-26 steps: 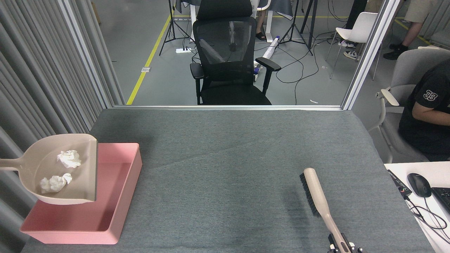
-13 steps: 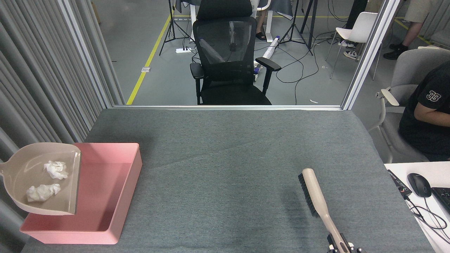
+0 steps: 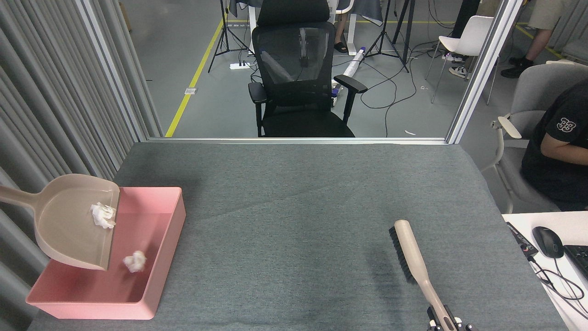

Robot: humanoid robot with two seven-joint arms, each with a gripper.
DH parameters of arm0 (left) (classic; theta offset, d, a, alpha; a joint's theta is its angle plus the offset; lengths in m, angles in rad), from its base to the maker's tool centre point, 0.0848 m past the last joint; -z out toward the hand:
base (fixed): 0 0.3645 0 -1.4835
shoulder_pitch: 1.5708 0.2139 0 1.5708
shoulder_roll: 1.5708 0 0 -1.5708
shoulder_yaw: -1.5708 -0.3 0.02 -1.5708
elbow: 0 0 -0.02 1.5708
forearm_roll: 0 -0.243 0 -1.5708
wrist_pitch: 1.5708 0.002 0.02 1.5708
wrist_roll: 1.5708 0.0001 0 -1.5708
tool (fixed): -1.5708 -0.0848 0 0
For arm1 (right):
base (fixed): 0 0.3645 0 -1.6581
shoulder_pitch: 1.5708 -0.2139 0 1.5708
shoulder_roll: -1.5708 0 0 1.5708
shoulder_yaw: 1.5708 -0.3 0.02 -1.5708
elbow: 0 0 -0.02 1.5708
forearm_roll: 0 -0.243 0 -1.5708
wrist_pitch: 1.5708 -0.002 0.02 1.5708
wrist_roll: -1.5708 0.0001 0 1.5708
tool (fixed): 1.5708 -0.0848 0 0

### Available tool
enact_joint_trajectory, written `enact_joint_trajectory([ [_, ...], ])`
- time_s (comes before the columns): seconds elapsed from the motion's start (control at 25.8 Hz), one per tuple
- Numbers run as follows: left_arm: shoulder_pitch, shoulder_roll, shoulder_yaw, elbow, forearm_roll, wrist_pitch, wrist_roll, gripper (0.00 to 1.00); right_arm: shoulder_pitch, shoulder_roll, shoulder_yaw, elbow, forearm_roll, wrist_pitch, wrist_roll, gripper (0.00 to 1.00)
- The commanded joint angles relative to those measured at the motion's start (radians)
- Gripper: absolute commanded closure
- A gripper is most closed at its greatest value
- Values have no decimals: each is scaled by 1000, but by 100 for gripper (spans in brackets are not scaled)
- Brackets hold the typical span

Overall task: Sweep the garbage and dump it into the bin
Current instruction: 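Bring the empty dustpan back with the left gripper and set it on the table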

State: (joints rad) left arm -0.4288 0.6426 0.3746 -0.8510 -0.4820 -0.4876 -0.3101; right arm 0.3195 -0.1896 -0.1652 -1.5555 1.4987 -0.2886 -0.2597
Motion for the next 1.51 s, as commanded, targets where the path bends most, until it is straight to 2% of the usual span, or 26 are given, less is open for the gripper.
enact_joint_trajectory([
  [0.0, -10, -6, 6, -26, -84, 0, 2, 85, 1, 1, 0, 0, 0, 2, 1, 95],
  [0.08, -16, -3, 7, -43, -115, -2, 2, 85, 1, 2, 0, 0, 0, 2, 1, 95],
  [0.23, -48, 0, 9, -59, -76, 27, -11, 84, 1, 4, 0, 0, 0, 2, 1, 95],
  [0.31, -57, 3, 10, -54, 60, 115, -15, 85, 1, 5, 0, 0, 0, 3, 1, 95],
  [0.39, -45, 0, 0, -83, 273, 242, -15, 85, 1, 5, 0, 0, 0, 6, 1, 95],
  [0.5, -39, -8, -91, -249, 525, 359, -15, 85, 1, 5, -2, 0, -3, 6, 1, 95],
  [0.58, 1, -38, -109, -408, 580, 437, -14, 85, 0, 5, -5, -2, -3, 6, 1, 95],
  [0.7, 91, -169, -117, -629, 566, 501, -14, 85, -5, 1, -5, -2, -3, 5, 2, 95],
  [0.78, 159, -288, -132, -694, 513, 534, -7, 85, -8, 4, -5, -2, -3, 8, 7, 93],
  [0.85, 200, -415, -143, -681, 415, 508, -7, 85, -10, 5, -5, -3, -3, 9, 10, 92],
  [0.97, 251, -552, -161, -671, 321, 432, -6, 86, -8, 1, -5, -6, -3, 11, 10, 92],
  [1.09, 265, -678, -213, -732, 241, 451, -1, 86, -8, -1, -7, -6, -3, 14, 10, 95],
  [1.16, 266, -761, -235, -671, 163, 422, 2, 86, -8, 2, -8, -8, -3, 14, 8, 95],
  [1.32, 268, -765, -249, -520, 14, 284, 31, 86, -5, 5, -3, -18, -2, 12, 8, 95],
  [1.47, 262, -767, -221, -382, 10, 247, 34, 85, 1, 2, 0, -17, 0, 12, 8, 95],
])
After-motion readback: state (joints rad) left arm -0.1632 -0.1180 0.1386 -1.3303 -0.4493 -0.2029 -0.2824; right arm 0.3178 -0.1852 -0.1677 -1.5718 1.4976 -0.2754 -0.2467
